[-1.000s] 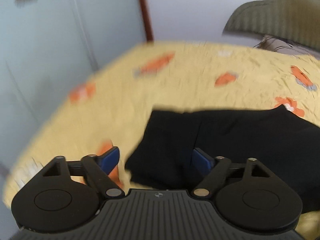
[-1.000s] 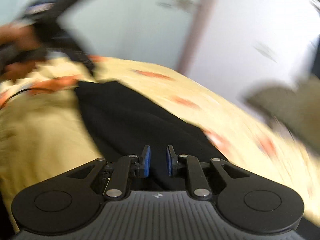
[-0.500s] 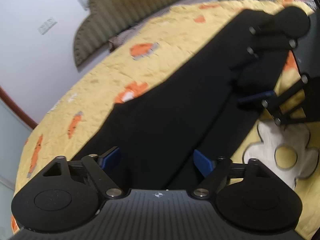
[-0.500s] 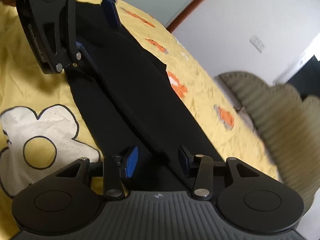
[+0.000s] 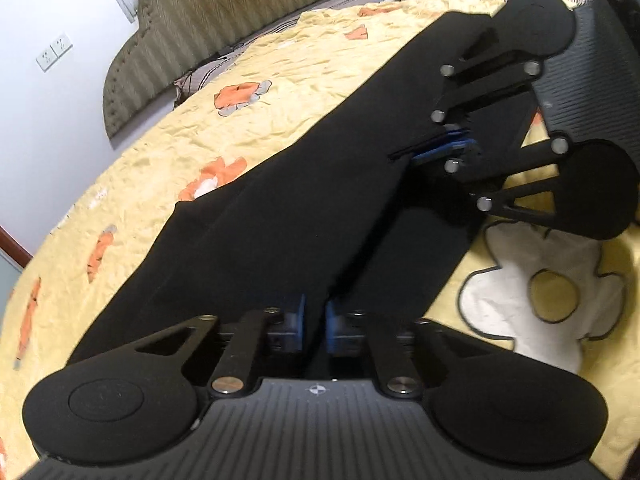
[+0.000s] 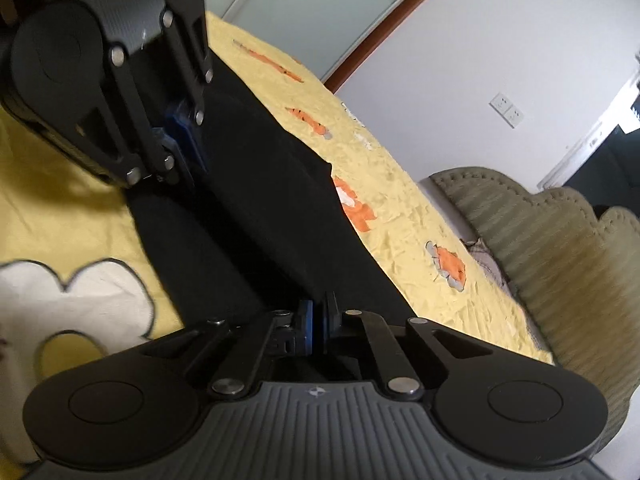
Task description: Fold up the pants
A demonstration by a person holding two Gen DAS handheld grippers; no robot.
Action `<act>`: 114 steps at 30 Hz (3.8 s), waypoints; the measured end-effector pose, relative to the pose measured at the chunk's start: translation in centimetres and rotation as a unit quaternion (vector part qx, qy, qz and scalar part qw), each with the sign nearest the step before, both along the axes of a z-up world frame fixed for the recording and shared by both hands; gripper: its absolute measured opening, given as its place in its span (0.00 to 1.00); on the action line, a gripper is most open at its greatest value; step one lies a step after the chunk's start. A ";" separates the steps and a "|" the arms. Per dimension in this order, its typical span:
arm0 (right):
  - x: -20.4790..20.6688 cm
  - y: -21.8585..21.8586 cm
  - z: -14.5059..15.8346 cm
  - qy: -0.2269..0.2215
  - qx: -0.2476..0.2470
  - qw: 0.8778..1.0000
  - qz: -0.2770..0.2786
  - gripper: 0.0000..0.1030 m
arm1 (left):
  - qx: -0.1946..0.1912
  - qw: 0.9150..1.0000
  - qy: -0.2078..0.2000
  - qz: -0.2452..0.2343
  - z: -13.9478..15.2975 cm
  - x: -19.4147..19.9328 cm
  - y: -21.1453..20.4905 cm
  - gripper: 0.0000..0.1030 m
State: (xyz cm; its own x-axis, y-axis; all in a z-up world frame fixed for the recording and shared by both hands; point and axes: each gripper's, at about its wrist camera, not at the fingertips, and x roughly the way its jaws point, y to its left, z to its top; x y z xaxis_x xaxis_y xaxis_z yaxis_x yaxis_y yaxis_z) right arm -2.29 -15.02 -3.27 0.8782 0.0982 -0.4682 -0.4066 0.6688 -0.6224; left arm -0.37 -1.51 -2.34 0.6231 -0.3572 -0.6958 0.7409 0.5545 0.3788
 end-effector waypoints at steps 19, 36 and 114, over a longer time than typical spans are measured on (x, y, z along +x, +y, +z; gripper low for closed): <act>-4.5 -1.9 0.8 0.025 0.007 1.000 0.001 0.35 | -0.014 0.997 0.074 -0.027 2.8 -0.7 0.8 0.43; -1.6 -39.7 2.5 0.031 0.634 0.659 -0.404 0.45 | -0.068 0.984 0.071 -0.147 0.3 0.0 -16.1 0.56; 11.9 -15.9 3.9 0.247 0.237 0.923 -0.175 0.23 | -0.128 0.974 0.180 0.041 2.5 12.8 -10.4 0.60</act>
State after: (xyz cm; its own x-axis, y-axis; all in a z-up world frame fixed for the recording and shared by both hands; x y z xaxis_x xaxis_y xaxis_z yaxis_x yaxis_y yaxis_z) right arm 9.62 -30.93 0.60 0.5855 0.1457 -0.7975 -0.2700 0.9626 -0.0224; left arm 12.44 -11.88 0.20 0.3892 -0.5072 -0.7689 0.7492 0.6599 -0.0562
